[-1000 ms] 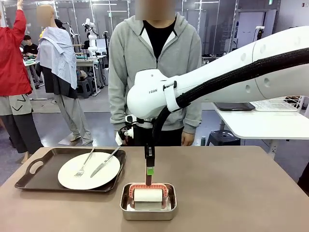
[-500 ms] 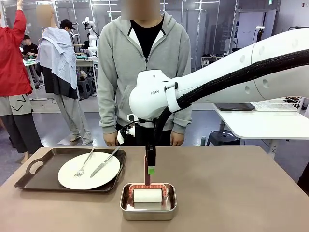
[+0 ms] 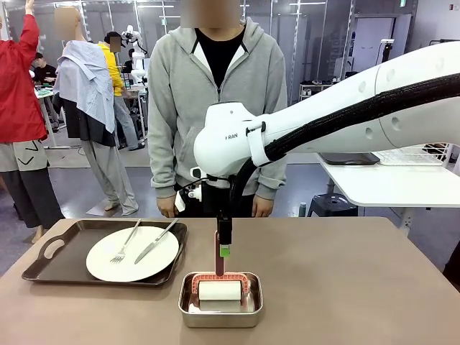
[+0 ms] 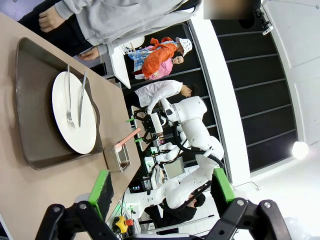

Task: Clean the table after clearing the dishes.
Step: Place the Lint Roller back on top of the Airtight Container, then when the right (or left) Handle tray is removed, use the right hand (or left hand) to clean the right (or left) side of the table with the Lint Roller.

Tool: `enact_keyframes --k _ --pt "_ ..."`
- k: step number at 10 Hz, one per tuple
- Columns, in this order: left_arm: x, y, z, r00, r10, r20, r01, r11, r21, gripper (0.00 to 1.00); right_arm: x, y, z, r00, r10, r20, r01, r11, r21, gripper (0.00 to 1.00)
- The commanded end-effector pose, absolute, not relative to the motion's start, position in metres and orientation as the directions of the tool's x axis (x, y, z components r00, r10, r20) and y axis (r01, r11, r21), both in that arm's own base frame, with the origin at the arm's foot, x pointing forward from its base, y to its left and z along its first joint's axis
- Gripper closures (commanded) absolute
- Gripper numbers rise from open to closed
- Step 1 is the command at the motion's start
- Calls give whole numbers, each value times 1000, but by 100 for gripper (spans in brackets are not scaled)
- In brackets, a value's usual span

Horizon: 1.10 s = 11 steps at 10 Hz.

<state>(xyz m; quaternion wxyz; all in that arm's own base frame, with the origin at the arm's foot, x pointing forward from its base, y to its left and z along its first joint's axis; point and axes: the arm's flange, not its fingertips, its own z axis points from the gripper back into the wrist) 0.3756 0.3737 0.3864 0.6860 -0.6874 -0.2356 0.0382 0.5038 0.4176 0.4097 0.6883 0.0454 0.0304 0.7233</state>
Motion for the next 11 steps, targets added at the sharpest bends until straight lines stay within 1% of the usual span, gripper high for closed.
enact_keyframes --k 1,11 --pt "373 375 387 889 374 263 259 62 -964 0 502 418 410 -51 998 21 -993 -53 109 0" --pt "373 375 387 889 374 263 259 62 -964 0 504 418 409 -48 999 23 -993 -51 108 0"
